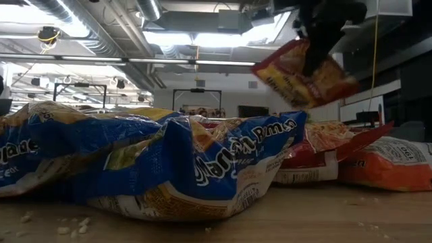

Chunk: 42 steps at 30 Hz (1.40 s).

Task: Sort Maruchan noodles
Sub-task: Put the red noodle pack into the transparent black bin

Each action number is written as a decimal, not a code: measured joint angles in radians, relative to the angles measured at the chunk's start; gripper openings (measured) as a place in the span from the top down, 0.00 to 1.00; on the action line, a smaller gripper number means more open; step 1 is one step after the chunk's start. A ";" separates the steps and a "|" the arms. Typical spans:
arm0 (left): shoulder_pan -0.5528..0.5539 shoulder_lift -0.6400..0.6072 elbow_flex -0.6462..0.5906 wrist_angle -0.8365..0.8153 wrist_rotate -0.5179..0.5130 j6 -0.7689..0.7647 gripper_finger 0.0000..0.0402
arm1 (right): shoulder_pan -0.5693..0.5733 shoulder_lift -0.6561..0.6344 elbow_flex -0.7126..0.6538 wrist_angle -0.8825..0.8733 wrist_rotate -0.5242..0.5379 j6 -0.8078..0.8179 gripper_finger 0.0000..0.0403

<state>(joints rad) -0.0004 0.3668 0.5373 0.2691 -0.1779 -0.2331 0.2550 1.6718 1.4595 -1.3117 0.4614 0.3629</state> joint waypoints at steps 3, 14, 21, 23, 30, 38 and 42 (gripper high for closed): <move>0.000 0.000 0.000 0.000 -0.031 0.000 0.68 | -0.009 0.000 0.016 -0.155 0.048 0.079 0.77; 0.000 0.000 -0.001 -0.005 -0.119 0.000 0.68 | -0.231 -0.077 -0.198 -0.251 -0.055 0.360 0.75; 0.000 0.000 -0.001 -0.008 -0.211 0.001 0.68 | -0.421 -0.088 -0.309 -0.221 -0.081 0.400 0.73; 0.000 0.000 -0.001 -0.008 -0.224 0.001 0.68 | -0.468 -0.087 -0.334 -0.170 -0.114 0.400 0.72; 0.000 0.000 -0.001 -0.008 -0.285 0.001 0.68 | -0.594 -0.087 -0.414 -0.042 -0.132 0.407 0.70; 0.000 0.000 -0.001 -0.010 -0.309 0.009 0.68 | -0.650 -0.087 -0.408 -0.032 -0.110 0.317 0.53; 0.000 0.000 -0.001 -0.049 -0.312 0.009 0.68 | -0.649 -0.087 -0.366 -0.024 -0.124 0.244 0.38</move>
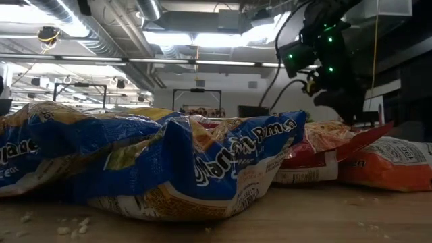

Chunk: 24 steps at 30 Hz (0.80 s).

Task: Sort Maruchan noodles
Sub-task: Put the red noodle pack into the transparent black bin

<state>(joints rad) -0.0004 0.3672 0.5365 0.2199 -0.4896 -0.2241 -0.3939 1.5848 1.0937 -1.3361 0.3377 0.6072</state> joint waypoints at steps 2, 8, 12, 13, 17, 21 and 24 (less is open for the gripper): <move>0.000 0.000 0.000 -0.023 0.002 -0.002 0.68 | 0.001 0.000 0.037 -0.004 -0.035 -0.032 0.31; 0.000 0.000 0.000 -0.080 0.017 -0.033 0.68 | 0.035 0.000 0.195 0.001 -0.293 -0.070 0.19; 0.000 0.000 0.000 -0.082 0.057 -0.035 0.68 | 0.132 0.000 0.284 0.057 -0.459 -0.088 0.17; 0.000 0.000 0.000 -0.082 0.063 -0.036 0.68 | 0.161 0.000 0.294 0.089 -0.482 -0.084 0.17; 0.000 0.000 0.000 -0.082 0.066 -0.036 0.68 | 0.287 0.000 0.293 0.227 -0.505 -0.010 0.17; 0.000 0.000 0.000 -0.082 0.066 -0.036 0.68 | 0.388 0.004 0.221 0.358 -0.511 0.095 0.17; 0.000 0.000 0.000 -0.081 0.066 -0.035 0.68 | 0.444 0.004 0.146 0.468 -0.528 0.180 0.17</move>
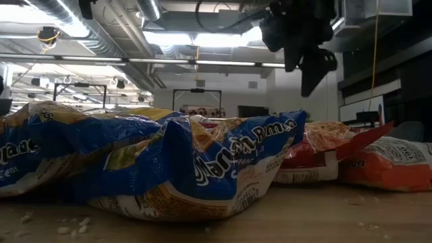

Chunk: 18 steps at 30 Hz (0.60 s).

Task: Sort Maruchan noodles
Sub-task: Put the red noodle pack into the transparent black bin

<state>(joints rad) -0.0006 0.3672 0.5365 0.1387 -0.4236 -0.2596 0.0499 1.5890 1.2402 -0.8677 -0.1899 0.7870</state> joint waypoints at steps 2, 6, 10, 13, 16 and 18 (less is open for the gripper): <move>0.000 0.000 0.000 0.000 0.000 0.000 0.68 | 0.030 0.000 -0.054 0.064 -0.015 0.052 0.17; 0.000 0.000 0.000 -0.001 0.000 0.000 0.68 | 0.074 0.000 -0.165 0.229 -0.017 0.154 0.17; 0.000 0.000 0.000 -0.012 0.000 0.000 0.68 | 0.097 0.000 -0.267 0.397 -0.012 0.242 0.17; 0.000 0.000 0.000 -0.019 0.000 0.000 0.68 | 0.103 0.000 -0.339 0.490 0.005 0.292 0.17; 0.000 0.000 0.000 -0.020 0.000 0.000 0.68 | 0.103 0.000 -0.379 0.573 0.012 0.313 0.17; 0.000 0.000 0.000 -0.020 0.000 0.000 0.68 | 0.103 0.000 -0.398 0.620 0.010 0.307 0.17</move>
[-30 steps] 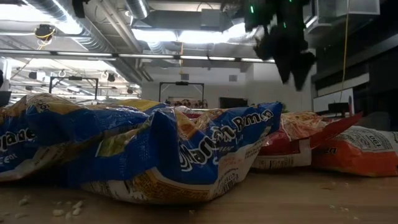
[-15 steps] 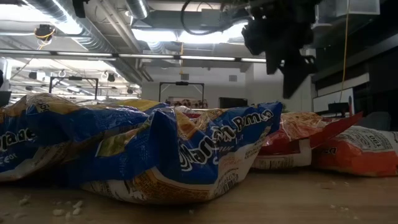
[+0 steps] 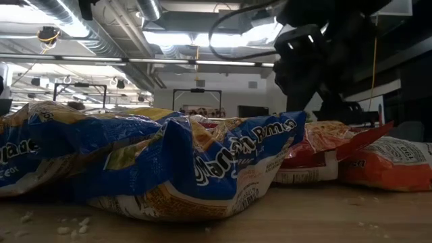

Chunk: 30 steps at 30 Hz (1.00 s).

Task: Sort Maruchan noodles
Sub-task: Put the red noodle pack into the transparent black bin

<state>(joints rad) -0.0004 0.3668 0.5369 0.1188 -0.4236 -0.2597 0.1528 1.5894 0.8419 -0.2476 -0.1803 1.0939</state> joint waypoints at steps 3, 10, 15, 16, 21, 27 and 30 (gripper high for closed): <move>0.000 0.000 0.000 0.000 0.000 0.000 0.68 | 0.004 0.000 -0.007 0.045 -0.012 -0.029 0.17; 0.000 0.000 0.000 -0.003 0.000 0.000 0.68 | 0.018 0.062 -0.009 0.063 -0.055 -0.060 0.17; 0.000 0.000 0.001 -0.003 0.000 0.000 0.68 | 0.017 0.104 -0.007 0.099 -0.108 -0.082 0.18; 0.000 0.000 0.001 -0.003 -0.001 0.000 0.68 | 0.017 0.107 -0.006 0.099 -0.112 -0.084 0.20; 0.000 0.000 0.001 -0.003 -0.002 0.001 0.68 | 0.017 0.108 -0.006 0.099 -0.129 -0.107 0.40; 0.000 0.000 0.001 -0.003 -0.005 0.008 0.68 | 0.017 0.109 -0.007 0.095 -0.188 -0.130 0.69; 0.000 0.000 0.001 -0.003 -0.005 0.008 0.68 | 0.017 0.106 -0.007 0.101 -0.231 -0.130 0.79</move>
<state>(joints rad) -0.0005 0.3668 0.5377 0.1158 -0.4286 -0.2518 0.1696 1.6951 0.8349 -0.1463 -0.4116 0.9642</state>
